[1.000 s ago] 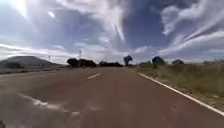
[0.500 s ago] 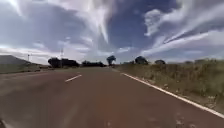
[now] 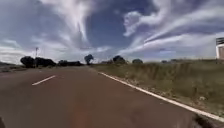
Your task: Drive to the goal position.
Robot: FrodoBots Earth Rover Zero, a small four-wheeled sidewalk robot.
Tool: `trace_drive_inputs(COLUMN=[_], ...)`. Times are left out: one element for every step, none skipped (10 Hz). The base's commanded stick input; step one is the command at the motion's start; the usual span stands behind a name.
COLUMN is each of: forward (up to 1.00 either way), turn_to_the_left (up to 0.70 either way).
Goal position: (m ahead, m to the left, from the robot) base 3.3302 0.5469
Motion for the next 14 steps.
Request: trace_drive_inputs(forward=[1.0,1.0,1.0,1.0,1.0,1.0,1.0,1.0,1.0,1.0,1.0,0.97,0.92,0.0], turn_to_the_left=[0.0,0.0,0.0,0.0,0.0,0.0,0.0,0.0,0.0,0.0,0.0,0.0,0.0,0.0])
